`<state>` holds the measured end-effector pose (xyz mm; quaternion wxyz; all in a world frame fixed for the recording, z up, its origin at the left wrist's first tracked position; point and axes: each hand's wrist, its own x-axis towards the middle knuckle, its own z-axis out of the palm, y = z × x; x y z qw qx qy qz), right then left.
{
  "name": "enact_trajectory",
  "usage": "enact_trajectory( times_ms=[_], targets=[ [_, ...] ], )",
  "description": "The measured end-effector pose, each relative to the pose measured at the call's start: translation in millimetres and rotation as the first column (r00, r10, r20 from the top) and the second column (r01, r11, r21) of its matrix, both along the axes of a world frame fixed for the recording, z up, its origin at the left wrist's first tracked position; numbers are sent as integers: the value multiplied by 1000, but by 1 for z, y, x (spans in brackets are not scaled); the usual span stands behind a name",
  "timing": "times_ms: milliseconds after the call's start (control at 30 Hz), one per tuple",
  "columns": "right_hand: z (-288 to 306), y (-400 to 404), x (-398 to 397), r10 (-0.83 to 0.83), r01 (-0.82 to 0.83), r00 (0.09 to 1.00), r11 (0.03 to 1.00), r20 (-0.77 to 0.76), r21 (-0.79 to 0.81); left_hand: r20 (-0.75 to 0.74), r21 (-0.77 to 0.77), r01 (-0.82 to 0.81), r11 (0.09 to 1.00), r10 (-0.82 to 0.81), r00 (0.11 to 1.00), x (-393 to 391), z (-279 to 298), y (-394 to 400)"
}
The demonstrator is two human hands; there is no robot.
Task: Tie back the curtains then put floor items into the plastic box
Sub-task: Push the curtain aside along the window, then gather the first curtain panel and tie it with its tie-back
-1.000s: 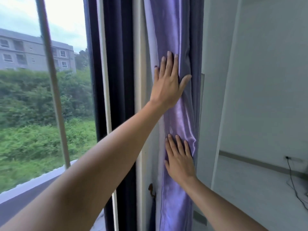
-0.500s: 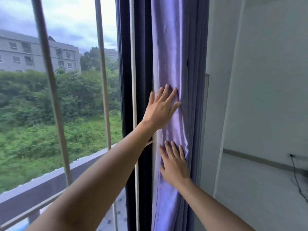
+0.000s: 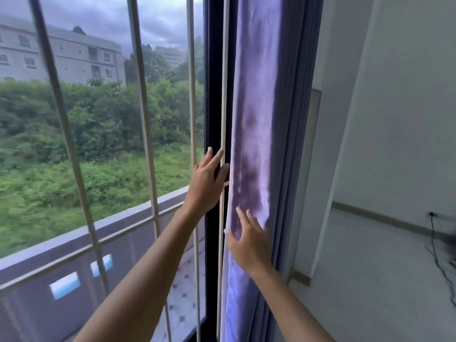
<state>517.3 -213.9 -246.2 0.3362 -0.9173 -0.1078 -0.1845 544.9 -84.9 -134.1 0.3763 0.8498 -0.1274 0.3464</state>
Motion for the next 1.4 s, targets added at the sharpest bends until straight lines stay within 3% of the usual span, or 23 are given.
enact_trajectory(
  times_ms=[133,400,633,767,933,1133,1400],
  targets=[
    [-5,-2,-43,85,-66,995,963,-60,259,-63,-49,-14,999,11,998,-32,-38,16],
    [12,-50,-81,143,-112,988,928,-62,356,-104,-212,-73,974,52,993,-86,-81,5],
    [-11,-110,-64,204,-82,974,721,-97,688,-130,-422,-145,895,98,987,-115,-118,-42],
    [-30,-128,-45,254,-86,956,716,-144,693,-246,-469,-258,845,155,957,-121,-153,-58],
    [-32,-175,4,342,-148,923,743,-179,653,-295,-574,-415,706,295,909,-113,-179,-123],
    [-37,-211,34,409,-205,887,764,-213,612,-299,-530,-456,715,346,890,-92,-171,-181],
    [-41,-215,57,490,-247,837,737,-244,629,-272,-491,-513,703,436,858,-64,-142,-182]
  ],
)
